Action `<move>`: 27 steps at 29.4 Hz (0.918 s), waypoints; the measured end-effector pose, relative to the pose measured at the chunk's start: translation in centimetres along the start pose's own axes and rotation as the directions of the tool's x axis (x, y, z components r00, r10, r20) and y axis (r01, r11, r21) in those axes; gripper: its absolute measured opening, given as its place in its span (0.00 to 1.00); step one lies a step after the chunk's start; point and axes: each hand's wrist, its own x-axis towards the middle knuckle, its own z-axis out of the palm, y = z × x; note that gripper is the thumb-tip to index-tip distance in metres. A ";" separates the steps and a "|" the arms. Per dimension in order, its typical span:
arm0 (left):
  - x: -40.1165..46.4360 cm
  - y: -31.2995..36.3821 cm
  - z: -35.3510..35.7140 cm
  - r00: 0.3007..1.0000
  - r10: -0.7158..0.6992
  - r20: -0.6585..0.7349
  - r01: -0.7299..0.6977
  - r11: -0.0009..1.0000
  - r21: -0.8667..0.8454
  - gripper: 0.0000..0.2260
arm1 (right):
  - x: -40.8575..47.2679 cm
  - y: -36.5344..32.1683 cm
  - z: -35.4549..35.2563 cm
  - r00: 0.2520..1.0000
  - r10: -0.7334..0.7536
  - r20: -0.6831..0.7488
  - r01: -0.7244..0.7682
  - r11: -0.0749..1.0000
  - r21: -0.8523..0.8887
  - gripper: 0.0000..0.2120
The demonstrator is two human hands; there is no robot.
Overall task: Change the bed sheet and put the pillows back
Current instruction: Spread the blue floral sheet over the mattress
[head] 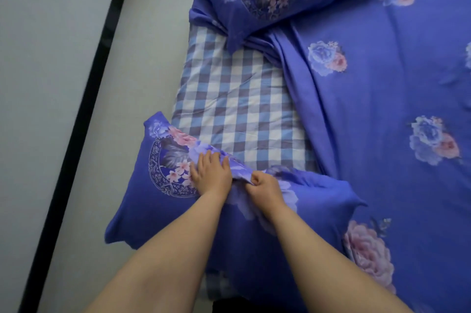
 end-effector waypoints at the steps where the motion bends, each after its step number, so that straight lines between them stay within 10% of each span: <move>1: -0.2 0.7 -0.6 0.998 -0.005 -0.063 0.002 0.998 -0.055 0.18 | 0.2 -1.0 -1.0 0.998 -0.011 -0.059 0.016 0.997 0.080 0.22; 15: 2.3 19.1 -12.0 0.858 0.322 -0.400 -0.404 0.904 -0.139 0.22 | 9.5 -17.3 -28.4 0.825 -0.102 -0.556 0.453 0.707 0.543 0.23; 19: 3.3 21.2 -11.2 0.898 0.331 -0.291 -0.379 0.917 -0.127 0.23 | 15.0 -20.0 -36.7 0.777 -0.363 -0.515 0.417 0.909 -0.013 0.07; 22: 2.8 21.3 -8.7 0.928 0.336 -0.164 -0.357 0.926 -0.123 0.23 | 18.6 -18.1 -38.6 0.894 -0.338 -0.295 0.169 0.863 -0.476 0.29; 27: 1.7 20.5 -4.0 0.929 0.368 0.029 -0.367 0.930 -0.036 0.23 | 16.4 -8.8 -31.0 0.977 -0.188 -0.106 0.082 0.778 -0.623 0.30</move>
